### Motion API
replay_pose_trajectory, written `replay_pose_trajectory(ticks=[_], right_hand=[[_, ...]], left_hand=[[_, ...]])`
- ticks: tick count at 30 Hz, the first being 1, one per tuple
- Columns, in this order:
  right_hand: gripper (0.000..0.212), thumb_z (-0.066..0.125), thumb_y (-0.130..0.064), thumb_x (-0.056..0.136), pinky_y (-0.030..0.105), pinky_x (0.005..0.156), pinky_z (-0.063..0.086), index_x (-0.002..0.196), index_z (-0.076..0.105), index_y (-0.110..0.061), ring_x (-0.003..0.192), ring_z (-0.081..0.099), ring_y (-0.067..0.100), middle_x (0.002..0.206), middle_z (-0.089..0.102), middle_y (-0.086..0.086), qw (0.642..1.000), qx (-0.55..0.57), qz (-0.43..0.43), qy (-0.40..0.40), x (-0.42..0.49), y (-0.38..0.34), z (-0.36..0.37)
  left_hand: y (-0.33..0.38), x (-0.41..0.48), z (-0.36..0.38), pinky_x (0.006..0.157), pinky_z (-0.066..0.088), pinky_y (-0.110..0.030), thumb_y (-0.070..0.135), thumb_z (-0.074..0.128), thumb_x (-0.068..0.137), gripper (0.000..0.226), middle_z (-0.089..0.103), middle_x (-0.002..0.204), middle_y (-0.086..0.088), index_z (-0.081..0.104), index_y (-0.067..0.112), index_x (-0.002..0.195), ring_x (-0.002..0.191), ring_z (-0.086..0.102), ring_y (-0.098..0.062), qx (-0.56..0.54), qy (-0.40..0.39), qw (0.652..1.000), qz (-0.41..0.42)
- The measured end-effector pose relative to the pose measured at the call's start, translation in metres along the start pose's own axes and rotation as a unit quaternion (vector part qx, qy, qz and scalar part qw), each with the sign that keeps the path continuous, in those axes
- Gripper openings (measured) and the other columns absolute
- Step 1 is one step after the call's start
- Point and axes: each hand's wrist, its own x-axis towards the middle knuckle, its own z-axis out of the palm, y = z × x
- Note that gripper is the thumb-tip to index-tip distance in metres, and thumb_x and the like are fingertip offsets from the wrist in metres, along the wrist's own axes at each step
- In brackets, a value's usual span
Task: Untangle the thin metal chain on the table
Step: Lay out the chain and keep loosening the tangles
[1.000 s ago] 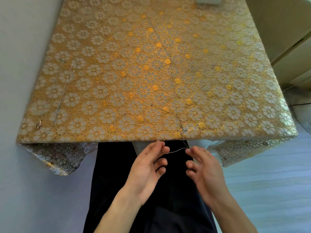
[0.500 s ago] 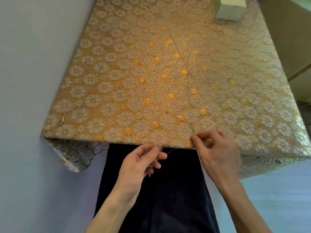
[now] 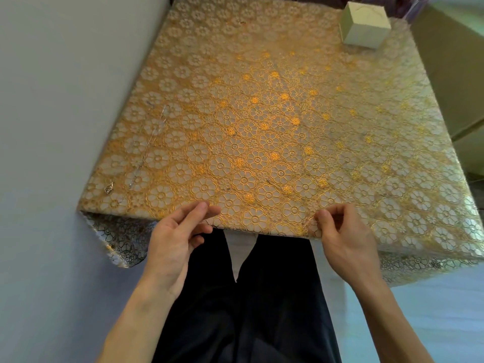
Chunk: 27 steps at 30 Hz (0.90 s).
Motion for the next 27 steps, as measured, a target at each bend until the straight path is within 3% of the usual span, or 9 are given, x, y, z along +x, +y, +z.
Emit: replay_pose_trajectory(ticks=[5,10,13,16,19,21,22,25,27], right_hand=[[0.004,0.057,-0.023,0.101,0.037,0.080,0.054,0.097,0.056,-0.023,0.086,0.068,0.009,0.090,0.073,-0.006,0.992,0.125,0.001,0.005,0.005,-0.007,-0.012],[0.003,0.058,-0.015,0.100,0.025,0.067,0.056,0.102,0.058,-0.018,0.079,0.070,0.007,0.091,0.074,0.003,0.972,0.234,0.006,0.009,0.023,-0.027,-0.034],[0.005,0.057,-0.011,0.100,0.023,0.063,0.056,0.103,0.059,-0.015,0.082,0.071,0.014,0.091,0.073,0.005,0.968,0.252,-0.013,0.001,0.038,-0.044,-0.045],[0.004,0.058,-0.010,0.100,0.028,0.069,0.057,0.104,0.059,-0.011,0.082,0.073,0.020,0.092,0.073,0.008,0.964,0.264,-0.033,-0.008,0.049,-0.060,-0.051],[0.005,0.057,-0.010,0.100,0.032,0.073,0.059,0.105,0.059,-0.010,0.081,0.074,0.019,0.095,0.071,0.011,0.966,0.249,-0.058,-0.040,0.056,-0.078,-0.055],[0.005,0.056,-0.010,0.101,0.034,0.075,0.061,0.105,0.059,-0.010,0.080,0.074,0.018,0.096,0.070,0.011,0.968,0.230,-0.074,-0.072,0.060,-0.087,-0.056],[0.005,0.055,-0.010,0.101,0.035,0.075,0.061,0.105,0.058,-0.010,0.079,0.074,0.017,0.096,0.070,0.011,0.969,0.218,-0.084,-0.086,0.061,-0.091,-0.056],[0.005,0.057,-0.012,0.100,0.032,0.072,0.059,0.104,0.060,-0.014,0.078,0.073,0.013,0.094,0.072,0.005,0.970,0.171,-0.124,-0.118,0.060,-0.099,-0.058],[0.004,0.058,-0.012,0.099,0.029,0.069,0.057,0.102,0.061,-0.014,0.078,0.072,0.013,0.091,0.073,0.004,0.966,0.164,-0.147,-0.137,0.058,-0.104,-0.061]], left_hand=[[0.006,0.003,0.007,0.061,0.041,-0.023,0.024,0.066,0.089,0.022,0.077,0.098,-0.003,0.070,0.012,0.107,0.064,0.057,-0.009,-0.007,0.006,1.000,-0.021],[0.020,0.017,0.012,0.058,0.047,-0.017,0.023,0.069,0.093,0.011,0.078,0.084,0.002,0.071,0.017,0.103,0.058,0.057,-0.005,0.230,-0.008,0.972,0.047],[0.028,0.032,0.023,0.063,0.051,-0.024,0.034,0.068,0.090,0.003,0.074,0.074,0.017,0.068,0.031,0.091,0.067,0.066,0.004,0.446,0.004,0.888,0.108],[0.028,0.046,0.036,0.076,0.056,-0.033,0.043,0.062,0.083,0.010,0.070,0.081,0.018,0.065,0.034,0.086,0.085,0.067,-0.008,0.615,-0.003,0.779,0.120],[0.034,0.052,0.053,0.080,0.056,-0.038,0.039,0.055,0.085,0.018,0.069,0.098,0.008,0.059,0.031,0.101,0.096,0.065,-0.021,0.705,-0.031,0.697,0.130],[0.045,0.053,0.063,0.084,0.055,-0.041,0.040,0.054,0.091,0.030,0.064,0.111,0.005,0.052,0.027,0.118,0.101,0.062,-0.022,0.725,-0.045,0.670,0.155],[0.051,0.053,0.069,0.087,0.054,-0.041,0.043,0.055,0.093,0.036,0.060,0.116,0.006,0.050,0.027,0.125,0.104,0.060,-0.020,0.710,-0.056,0.679,0.176],[0.072,0.051,0.087,0.093,0.049,-0.033,0.047,0.063,0.092,0.050,0.055,0.127,0.015,0.048,0.033,0.137,0.110,0.053,-0.009,0.596,-0.144,0.752,0.241],[0.083,0.048,0.100,0.092,0.043,-0.026,0.043,0.067,0.091,0.054,0.054,0.133,0.019,0.047,0.037,0.141,0.116,0.052,-0.005,0.515,-0.212,0.797,0.234]])
